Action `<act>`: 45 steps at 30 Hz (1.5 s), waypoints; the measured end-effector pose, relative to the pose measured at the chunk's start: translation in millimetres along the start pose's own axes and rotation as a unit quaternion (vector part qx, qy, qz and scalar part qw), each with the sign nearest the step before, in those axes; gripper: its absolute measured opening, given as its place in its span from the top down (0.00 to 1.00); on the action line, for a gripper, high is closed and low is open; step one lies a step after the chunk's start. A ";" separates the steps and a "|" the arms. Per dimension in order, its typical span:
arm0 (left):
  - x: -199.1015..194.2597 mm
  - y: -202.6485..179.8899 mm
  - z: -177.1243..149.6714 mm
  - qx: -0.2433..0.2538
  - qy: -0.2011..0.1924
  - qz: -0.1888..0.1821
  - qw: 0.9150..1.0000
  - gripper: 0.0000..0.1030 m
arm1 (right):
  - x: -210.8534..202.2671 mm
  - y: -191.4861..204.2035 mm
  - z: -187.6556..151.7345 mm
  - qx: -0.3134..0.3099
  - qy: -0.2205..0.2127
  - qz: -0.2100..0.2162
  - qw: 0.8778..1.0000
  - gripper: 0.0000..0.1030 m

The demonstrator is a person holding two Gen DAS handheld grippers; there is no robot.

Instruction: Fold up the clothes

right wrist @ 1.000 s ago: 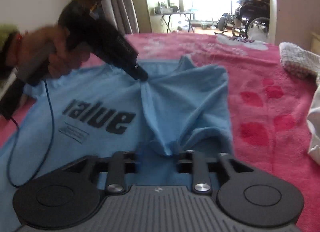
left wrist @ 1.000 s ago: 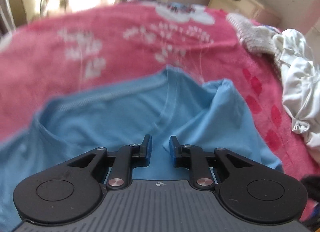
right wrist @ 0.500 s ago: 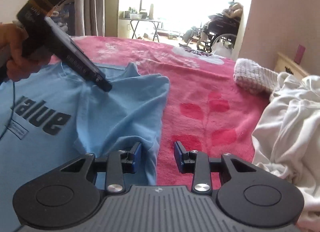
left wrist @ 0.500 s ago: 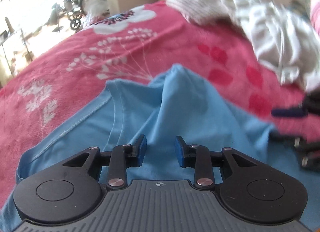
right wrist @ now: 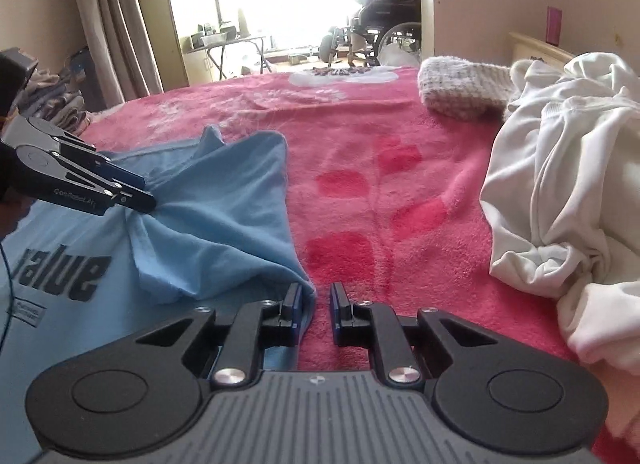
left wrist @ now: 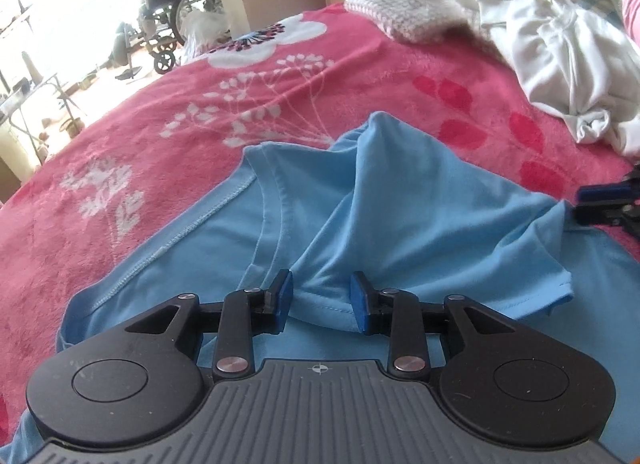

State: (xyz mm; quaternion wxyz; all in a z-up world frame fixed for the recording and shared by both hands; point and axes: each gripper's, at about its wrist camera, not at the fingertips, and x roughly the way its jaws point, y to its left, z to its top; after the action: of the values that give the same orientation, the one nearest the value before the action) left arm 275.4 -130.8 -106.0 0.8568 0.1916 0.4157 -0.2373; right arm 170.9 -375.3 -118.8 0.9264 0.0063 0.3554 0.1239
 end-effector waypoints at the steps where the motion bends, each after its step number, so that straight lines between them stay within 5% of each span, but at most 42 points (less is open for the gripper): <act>1: 0.4 1.0 -0.5 0.001 0.001 0.001 1.000 0.70 | -5.4 2.8 0.8 -0.009 -0.008 -0.001 1.000 0.84; 6: 3.4 6.7 -1.3 -0.012 0.005 -0.001 1.000 0.70 | -27.2 37.3 -1.7 -0.106 -0.039 0.046 0.993 0.79; 8: 3.9 9.2 -2.7 -0.018 0.006 -0.002 1.000 0.70 | -28.6 56.6 -5.0 -0.157 -0.043 0.058 0.985 0.59; 13: 4.0 14.1 -4.7 -0.031 0.010 -0.004 0.999 0.69 | -13.6 91.3 -6.8 -0.223 -0.049 0.043 0.973 0.58; 15: 3.9 15.4 -4.9 -0.034 0.010 -0.005 0.999 0.69 | -7.4 93.4 -4.8 -0.222 -0.041 0.045 0.973 0.64; 17: 4.6 15.9 -4.4 -0.036 0.010 -0.003 0.999 0.69 | -4.5 94.7 -5.4 -0.228 -0.032 0.051 0.972 0.88; 21: 5.8 18.9 -3.3 -0.043 0.011 -0.005 0.999 0.69 | -12.1 101.7 -14.1 -0.256 -0.023 0.072 0.964 0.90; 26: 1.7 22.7 -1.2 -0.051 0.008 -0.005 0.999 0.69 | -5.8 103.1 -24.7 -0.246 0.009 0.098 0.964 0.84; 29: -5.3 26.7 0.6 -0.055 -0.003 -0.003 0.998 0.69 | -13.5 91.0 -17.8 -0.221 0.022 0.121 0.967 0.59; 33: -13.2 29.9 4.2 -0.062 -0.021 -0.005 0.998 0.69 | -31.4 65.2 -2.6 -0.157 -0.003 0.144 0.977 0.59; 37: -9.1 23.5 18.3 -0.081 -0.037 -0.016 0.996 0.69 | -25.0 51.0 18.2 -0.105 -0.042 0.102 0.988 0.60; 45: 26.1 -24.4 70.9 -0.098 -0.064 -0.075 0.990 0.70 | 16.7 45.5 17.9 -0.086 -0.022 0.056 0.994 0.75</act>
State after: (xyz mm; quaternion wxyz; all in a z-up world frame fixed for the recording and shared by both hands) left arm 319.7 -194.4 -89.0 0.8761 0.0587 0.3944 -0.2710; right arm 184.4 -326.0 -111.8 0.9226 -0.0509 0.3220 0.2060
